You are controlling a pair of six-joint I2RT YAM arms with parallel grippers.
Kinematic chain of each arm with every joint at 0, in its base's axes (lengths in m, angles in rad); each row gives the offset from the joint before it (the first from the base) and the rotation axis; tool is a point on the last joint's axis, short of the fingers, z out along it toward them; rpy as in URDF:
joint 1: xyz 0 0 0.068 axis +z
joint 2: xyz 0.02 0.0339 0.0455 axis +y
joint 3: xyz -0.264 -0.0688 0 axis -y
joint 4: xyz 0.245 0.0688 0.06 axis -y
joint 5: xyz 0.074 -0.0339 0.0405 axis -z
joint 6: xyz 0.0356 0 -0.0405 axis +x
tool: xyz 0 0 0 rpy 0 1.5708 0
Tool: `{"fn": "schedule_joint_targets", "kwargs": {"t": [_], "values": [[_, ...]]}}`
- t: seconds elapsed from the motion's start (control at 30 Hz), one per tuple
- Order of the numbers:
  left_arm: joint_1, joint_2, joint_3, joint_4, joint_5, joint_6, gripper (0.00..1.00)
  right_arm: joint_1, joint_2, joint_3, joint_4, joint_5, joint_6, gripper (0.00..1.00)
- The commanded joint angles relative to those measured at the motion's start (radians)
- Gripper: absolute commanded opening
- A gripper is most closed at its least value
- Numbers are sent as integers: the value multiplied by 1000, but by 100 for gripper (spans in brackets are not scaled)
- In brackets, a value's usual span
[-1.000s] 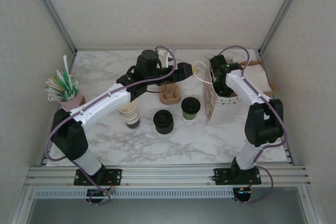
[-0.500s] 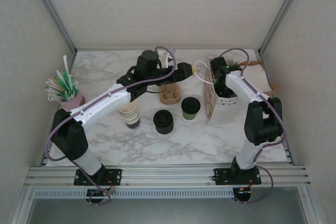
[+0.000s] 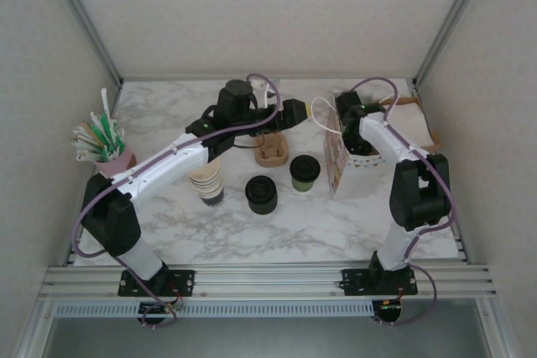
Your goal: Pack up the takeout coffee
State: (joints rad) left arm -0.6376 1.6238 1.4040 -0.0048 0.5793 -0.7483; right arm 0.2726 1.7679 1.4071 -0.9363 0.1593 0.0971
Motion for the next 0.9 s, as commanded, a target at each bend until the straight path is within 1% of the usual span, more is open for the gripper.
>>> {"fn": "schedule_joint_targets", "kwargs": {"t": [0.0,0.07,0.2,0.33,0.5,0.77,0.87], "values": [[13,-11,18,-4,-9,9,98,-6,5,45,-20,11,15,50],[18,-14,17,0,-13,9,98,-8,13,64,-22,22,12,53],[25,-22,16,2,-20,7,100,-7,30,109,-40,49,8,54],[36,-43,-1,5,-46,9,100,-9,9,139,-66,59,16,57],[50,-70,-26,44,-74,-3,100,-8,-57,163,-98,47,27,63],[62,-79,-18,90,-112,22,100,-7,-198,187,-126,56,59,79],[69,-78,-8,94,-119,8,100,-7,-238,200,-123,27,71,80]]}}
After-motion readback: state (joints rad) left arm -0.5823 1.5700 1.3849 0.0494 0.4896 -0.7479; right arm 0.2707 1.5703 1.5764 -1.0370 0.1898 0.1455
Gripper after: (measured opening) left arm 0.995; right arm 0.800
